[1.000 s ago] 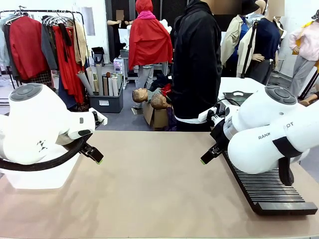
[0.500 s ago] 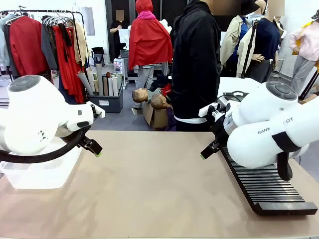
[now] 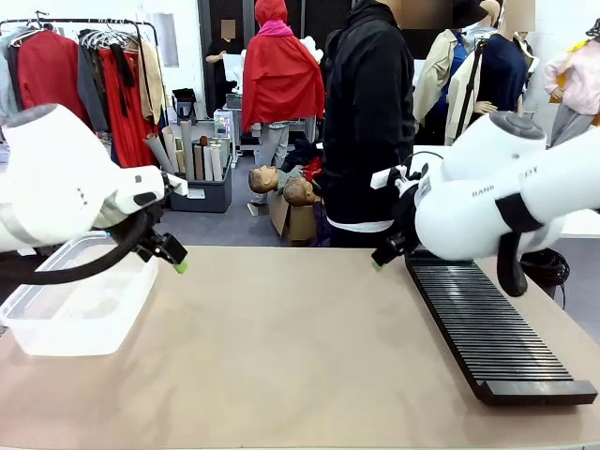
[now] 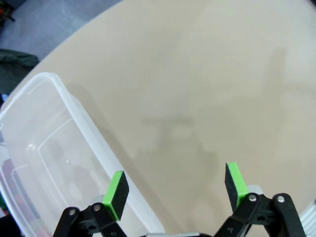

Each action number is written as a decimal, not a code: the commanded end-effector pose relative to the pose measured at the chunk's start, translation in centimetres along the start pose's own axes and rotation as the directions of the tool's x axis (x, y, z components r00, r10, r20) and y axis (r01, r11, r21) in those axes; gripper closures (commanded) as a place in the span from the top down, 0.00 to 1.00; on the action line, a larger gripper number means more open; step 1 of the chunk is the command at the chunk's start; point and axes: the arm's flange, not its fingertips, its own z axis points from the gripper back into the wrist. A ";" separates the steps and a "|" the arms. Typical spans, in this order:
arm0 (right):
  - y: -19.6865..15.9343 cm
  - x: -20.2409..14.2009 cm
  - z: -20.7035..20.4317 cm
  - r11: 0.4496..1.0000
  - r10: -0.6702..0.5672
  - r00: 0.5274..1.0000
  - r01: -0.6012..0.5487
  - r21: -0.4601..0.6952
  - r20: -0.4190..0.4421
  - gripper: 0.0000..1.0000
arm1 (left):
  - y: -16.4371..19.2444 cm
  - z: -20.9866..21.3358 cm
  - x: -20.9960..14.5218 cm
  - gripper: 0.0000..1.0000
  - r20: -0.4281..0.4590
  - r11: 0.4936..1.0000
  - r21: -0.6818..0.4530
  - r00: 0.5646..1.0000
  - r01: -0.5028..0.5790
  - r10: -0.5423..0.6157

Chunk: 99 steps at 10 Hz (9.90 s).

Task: Sort PCBs into racks and boxes based on the side picked up.
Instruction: Pick up the Blank PCB handed by the Human.

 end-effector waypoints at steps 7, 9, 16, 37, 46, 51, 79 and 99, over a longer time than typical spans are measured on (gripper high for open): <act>-9.7 3.1 8.0 0.954 -0.261 0.965 0.256 0.156 0.014 1.00 | 8.0 4.9 -0.1 1.00 0.060 0.980 -0.169 0.991 -0.109 0.121; -11.6 1.5 9.2 0.946 -0.287 0.958 0.284 0.159 -0.005 1.00 | 8.8 5.8 -1.0 1.00 0.092 0.973 -0.198 0.986 -0.121 0.142; -18.1 -4.8 14.3 0.890 -0.407 0.910 0.375 0.260 0.083 1.00 | 15.3 11.5 -1.0 1.00 0.132 0.930 -0.333 0.969 -0.156 0.210; -23.5 -10.4 18.5 0.869 -0.335 0.936 0.261 0.420 0.111 1.00 | 22.4 15.9 -4.8 1.00 0.237 0.891 -0.441 0.944 -0.107 0.231; -22.7 -10.0 19.6 0.889 -0.302 0.944 0.227 0.398 0.137 1.00 | 22.4 16.5 -5.0 1.00 0.234 0.903 -0.418 0.948 -0.101 0.215; -22.7 -10.0 19.6 0.889 -0.302 0.944 0.227 0.398 0.137 1.00 | 22.4 16.5 -5.0 1.00 0.234 0.903 -0.418 0.948 -0.101 0.215; -22.7 -10.0 19.6 0.889 -0.302 0.944 0.227 0.398 0.137 1.00 | 3.1 -0.8 -1.1 1.00 0.022 0.338 -0.927 0.876 -0.162 0.481; -22.7 -10.0 19.6 0.889 -0.302 0.944 0.227 0.398 0.137 1.00 | -9.0 -11.9 6.4 1.00 0.031 0.295 -0.944 0.852 -0.146 0.522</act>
